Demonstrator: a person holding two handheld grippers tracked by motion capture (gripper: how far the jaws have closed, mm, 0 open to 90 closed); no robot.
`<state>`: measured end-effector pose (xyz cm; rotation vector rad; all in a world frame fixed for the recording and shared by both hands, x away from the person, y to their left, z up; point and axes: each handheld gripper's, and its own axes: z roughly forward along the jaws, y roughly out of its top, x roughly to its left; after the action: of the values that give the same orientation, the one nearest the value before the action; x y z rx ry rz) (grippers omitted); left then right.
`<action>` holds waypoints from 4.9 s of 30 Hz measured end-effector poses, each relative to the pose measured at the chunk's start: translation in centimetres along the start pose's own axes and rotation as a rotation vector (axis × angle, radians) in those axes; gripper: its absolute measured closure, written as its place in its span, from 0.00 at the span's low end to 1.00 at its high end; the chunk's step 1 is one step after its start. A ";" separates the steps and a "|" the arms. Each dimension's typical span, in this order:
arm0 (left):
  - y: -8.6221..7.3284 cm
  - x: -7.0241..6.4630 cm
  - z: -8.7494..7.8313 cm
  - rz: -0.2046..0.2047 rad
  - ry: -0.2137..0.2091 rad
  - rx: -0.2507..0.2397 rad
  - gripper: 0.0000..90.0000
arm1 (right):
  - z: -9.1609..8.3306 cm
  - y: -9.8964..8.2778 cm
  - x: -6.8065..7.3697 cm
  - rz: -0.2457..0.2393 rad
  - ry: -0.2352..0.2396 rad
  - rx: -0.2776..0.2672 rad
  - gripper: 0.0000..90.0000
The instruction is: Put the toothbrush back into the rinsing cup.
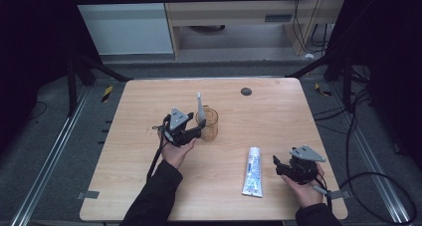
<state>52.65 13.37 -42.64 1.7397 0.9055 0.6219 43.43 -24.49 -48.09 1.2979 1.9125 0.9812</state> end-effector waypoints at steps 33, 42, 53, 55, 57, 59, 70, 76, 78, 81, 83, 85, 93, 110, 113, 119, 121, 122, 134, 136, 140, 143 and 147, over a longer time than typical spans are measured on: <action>-8.4 5.1 -12.6 -0.019 0.132 0.212 0.39 | -0.6 1.1 3.4 0.000 0.148 0.070 0.39; -9.7 5.6 -14.6 -0.034 0.160 0.242 0.40 | -0.9 0.5 3.8 -0.030 0.223 0.162 0.74; -10.5 6.9 -14.4 -0.063 0.185 0.248 0.40 | -1.2 -0.6 4.4 -0.045 0.326 0.246 1.00; -10.6 7.0 -14.4 -0.066 0.180 0.250 0.40 | -1.2 -0.8 4.5 -0.056 0.339 0.253 1.00; -10.6 7.0 -14.3 -0.063 0.177 0.252 0.40 | -1.3 -0.9 4.6 -0.061 0.350 0.255 1.00; -10.6 7.0 -14.2 -0.064 0.175 0.256 0.40 | -1.3 -0.9 4.8 -0.059 0.355 0.264 1.00; -10.7 7.1 -14.1 -0.067 0.176 0.265 0.40 | -0.9 -0.9 5.4 -0.051 0.404 0.265 1.00; -10.7 7.2 -14.1 -0.070 0.177 0.265 0.39 | -0.6 -0.8 6.1 -0.053 0.426 0.254 1.00; -10.7 7.2 -14.1 -0.070 0.177 0.264 0.39 | -0.5 -0.7 6.3 -0.051 0.431 0.253 1.00; -10.7 7.2 -14.0 -0.070 0.178 0.262 0.39 | -0.3 -0.7 6.6 -0.054 0.438 0.247 1.00; -10.7 7.2 -14.0 -0.072 0.178 0.261 0.39 | -0.2 -0.6 6.9 -0.050 0.444 0.246 1.00; -10.7 7.2 -14.0 -0.071 0.177 0.261 0.39 | -0.1 -0.5 7.1 -0.051 0.450 0.244 1.00; -10.7 7.2 -14.0 -0.073 0.177 0.252 0.40 | 0.3 0.1 7.5 -0.048 0.463 0.202 1.00; -10.8 7.3 -13.7 -0.067 0.187 0.275 0.40 | 1.1 3.9 2.9 0.036 0.296 0.057 1.00; -10.8 7.3 -13.6 -0.065 0.187 0.277 0.40 | 2.3 4.6 2.4 0.053 0.289 0.055 1.00; -10.8 7.3 -13.7 -0.062 0.186 0.277 0.40 | 5.0 5.4 1.9 0.065 0.284 0.091 1.00; -10.8 7.3 -13.7 -0.059 0.185 0.279 0.40 | 5.6 5.2 1.9 0.061 0.282 0.108 1.00; -10.8 7.3 -13.7 -0.059 0.183 0.279 0.40 | 5.8 5.1 1.9 0.056 0.281 0.120 1.00; -10.8 7.4 -13.8 -0.058 0.182 0.276 0.39 | 5.8 4.6 1.7 0.021 0.259 0.163 1.00; -10.8 7.4 -13.8 -0.059 0.181 0.274 0.39 | 5.6 4.5 1.8 0.011 0.251 0.166 1.00; -10.8 7.4 -13.8 -0.056 0.181 0.274 0.39 | 5.1 4.3 1.6 0.002 0.247 0.179 1.00; -10.8 7.4 -13.8 -0.056 0.182 0.273 0.39 | 4.7 4.1 1.4 0.003 0.248 0.182 1.00; -10.8 7.4 -13.8 -0.056 0.182 0.273 0.39 | 4.2 3.7 1.1 0.013 0.256 0.186 1.00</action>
<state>43.42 28.98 -48.30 1.9129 1.2083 0.6514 48.28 -21.55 -47.29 1.3420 2.2370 1.0376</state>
